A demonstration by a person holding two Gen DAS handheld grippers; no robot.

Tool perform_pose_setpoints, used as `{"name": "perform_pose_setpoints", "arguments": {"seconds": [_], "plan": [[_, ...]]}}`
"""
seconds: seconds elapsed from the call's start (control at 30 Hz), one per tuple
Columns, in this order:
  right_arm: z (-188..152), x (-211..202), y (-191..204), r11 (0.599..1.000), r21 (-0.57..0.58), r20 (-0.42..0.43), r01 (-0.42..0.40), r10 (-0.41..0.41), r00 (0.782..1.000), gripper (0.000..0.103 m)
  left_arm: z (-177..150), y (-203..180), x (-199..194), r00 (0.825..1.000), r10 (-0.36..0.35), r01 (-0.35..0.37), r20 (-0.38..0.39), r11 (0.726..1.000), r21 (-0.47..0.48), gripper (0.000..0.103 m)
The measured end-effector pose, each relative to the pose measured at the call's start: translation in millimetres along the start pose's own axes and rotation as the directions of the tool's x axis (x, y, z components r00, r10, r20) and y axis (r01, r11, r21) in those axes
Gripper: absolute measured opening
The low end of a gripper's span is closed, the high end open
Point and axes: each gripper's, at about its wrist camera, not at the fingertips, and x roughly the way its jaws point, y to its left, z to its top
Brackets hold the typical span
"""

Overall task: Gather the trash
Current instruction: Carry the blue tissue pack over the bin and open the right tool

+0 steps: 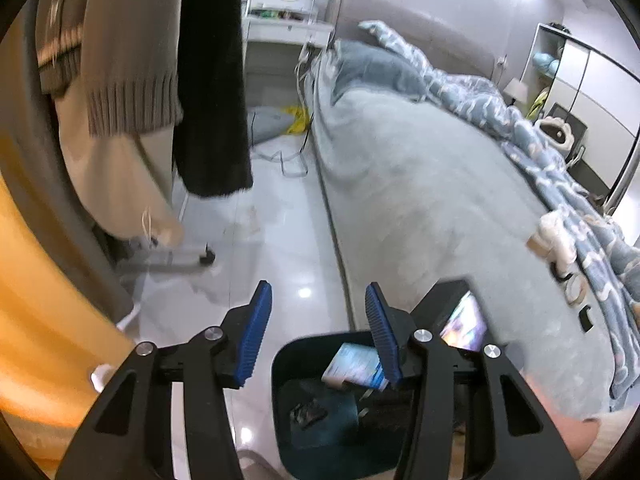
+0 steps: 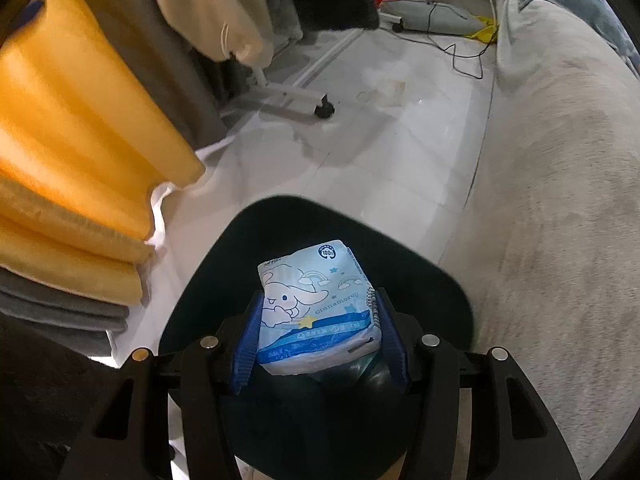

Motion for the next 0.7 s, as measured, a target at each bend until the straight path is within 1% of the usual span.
{"name": "perform_pose_setpoints", "arguments": {"seconds": [0.1,0.13,0.3,0.37,0.4,0.47,0.5,0.53,0.7], "plan": [[-3,9,3,1.0,-0.014,-0.032,0.011,-0.011,0.999,0.055,10,-7,-10,0.999,-0.005,0.004,0.045,1.0,0.007,0.051],[-5,12,5,0.999,-0.022,-0.055,0.022,-0.024,0.998,0.055,13,-9,-13,0.998,-0.009,0.009,0.056,1.0,0.0,0.051],[-13,17,10,0.997,-0.053,-0.101,0.049,-0.054,0.993,0.055,27,-13,-20,0.995,-0.023,0.026,0.095,0.999,-0.029,0.05],[-15,16,14,0.997,-0.07,-0.115,0.045,-0.053,0.992,0.059,31,-16,-22,0.994,-0.021,0.025,0.11,0.999,-0.035,0.05],[-17,14,16,0.996,-0.08,-0.115,0.036,-0.045,0.992,0.06,33,-17,-23,0.993,-0.021,0.026,0.115,0.999,-0.037,0.05],[-18,8,17,0.995,-0.093,-0.11,0.035,-0.046,0.993,0.072,37,-20,-23,0.992,-0.023,0.029,0.124,0.999,-0.043,0.05],[-19,5,18,0.994,-0.099,-0.105,0.038,-0.048,0.993,0.075,40,-23,-23,0.991,-0.025,0.031,0.13,0.998,-0.048,0.05],[-20,-2,18,0.994,-0.104,-0.093,0.036,-0.046,0.995,0.076,40,-25,-23,0.991,-0.025,0.032,0.133,0.998,-0.05,0.05],[-24,-31,12,0.995,-0.1,-0.037,0.007,-0.011,0.999,0.077,46,-38,-20,0.99,-0.033,0.041,0.138,0.998,-0.054,0.051]]}}
